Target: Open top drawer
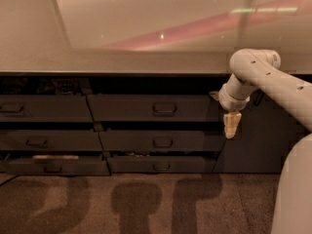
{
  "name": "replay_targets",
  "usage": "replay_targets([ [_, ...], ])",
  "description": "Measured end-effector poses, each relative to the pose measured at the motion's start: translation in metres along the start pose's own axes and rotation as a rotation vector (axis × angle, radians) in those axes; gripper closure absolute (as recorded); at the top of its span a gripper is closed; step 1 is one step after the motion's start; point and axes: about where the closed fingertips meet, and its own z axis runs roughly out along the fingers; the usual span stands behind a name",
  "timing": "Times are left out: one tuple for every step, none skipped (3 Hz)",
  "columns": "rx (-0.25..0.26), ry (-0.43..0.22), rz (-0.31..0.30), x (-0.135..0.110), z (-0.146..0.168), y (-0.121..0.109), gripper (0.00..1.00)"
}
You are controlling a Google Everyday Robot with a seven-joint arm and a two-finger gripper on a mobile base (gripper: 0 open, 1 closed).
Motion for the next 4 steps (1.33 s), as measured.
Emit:
replay_targets([
  [0.000, 0.000, 0.000, 0.0000, 0.0001, 0.0000, 0.00],
  [0.000, 0.000, 0.000, 0.0000, 0.0001, 0.0000, 0.19],
  [0.000, 0.000, 0.000, 0.0000, 0.0001, 0.0001, 0.43],
  [0.000, 0.000, 0.000, 0.0000, 0.0002, 0.0001, 0.66],
])
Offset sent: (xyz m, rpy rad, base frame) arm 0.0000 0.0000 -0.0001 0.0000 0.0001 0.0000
